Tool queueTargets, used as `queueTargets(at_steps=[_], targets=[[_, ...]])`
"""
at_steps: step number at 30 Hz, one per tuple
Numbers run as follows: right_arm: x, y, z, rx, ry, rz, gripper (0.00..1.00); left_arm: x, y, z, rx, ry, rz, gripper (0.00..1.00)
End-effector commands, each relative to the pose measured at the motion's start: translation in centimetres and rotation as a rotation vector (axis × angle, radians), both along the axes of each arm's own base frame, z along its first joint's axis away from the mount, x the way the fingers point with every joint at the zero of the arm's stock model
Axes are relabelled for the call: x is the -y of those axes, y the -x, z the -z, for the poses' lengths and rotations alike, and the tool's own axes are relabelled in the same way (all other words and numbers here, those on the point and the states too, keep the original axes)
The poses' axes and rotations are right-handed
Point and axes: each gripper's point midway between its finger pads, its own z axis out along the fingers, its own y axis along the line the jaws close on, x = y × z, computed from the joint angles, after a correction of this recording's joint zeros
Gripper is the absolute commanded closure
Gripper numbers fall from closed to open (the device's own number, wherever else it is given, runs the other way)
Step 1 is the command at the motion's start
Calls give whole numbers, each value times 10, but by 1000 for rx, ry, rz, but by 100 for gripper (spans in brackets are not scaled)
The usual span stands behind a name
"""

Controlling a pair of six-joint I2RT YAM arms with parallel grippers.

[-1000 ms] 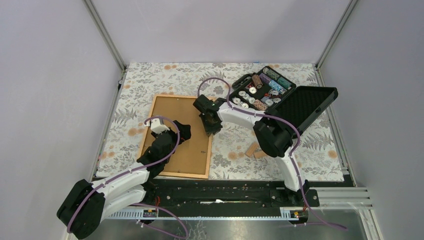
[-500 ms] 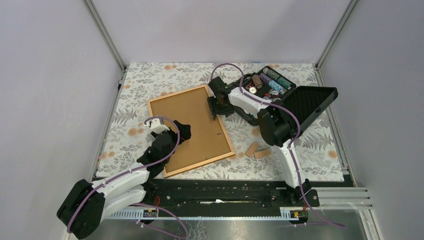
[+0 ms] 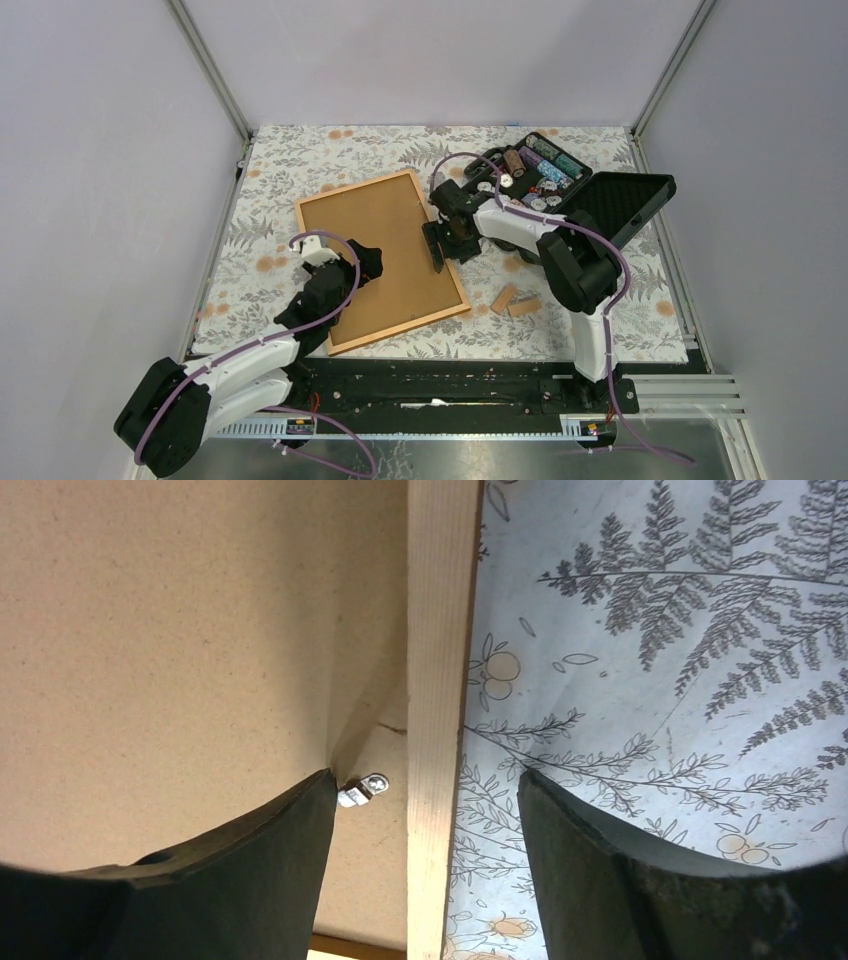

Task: Put the photo into the frame

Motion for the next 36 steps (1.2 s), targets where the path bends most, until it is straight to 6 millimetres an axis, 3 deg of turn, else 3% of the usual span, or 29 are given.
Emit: queueTargets(at_steps=[1,13,18,26,36], targets=[[-11,17,-6,8,-29,-50,26,7,-7,-20,43,30,6,1],[-10,15,9,46,90,-27,32,7,-7,-20,43,29,7,1],[-4,20,3,35,106,19,33,7,-7,-20,44,30,7,1],[-10,21,6,-14,107,82,50,7,-7,-20,43,30,10,1],[-5,24,-1,1,105,40,81,7,-7,-20,45,33,9,1]])
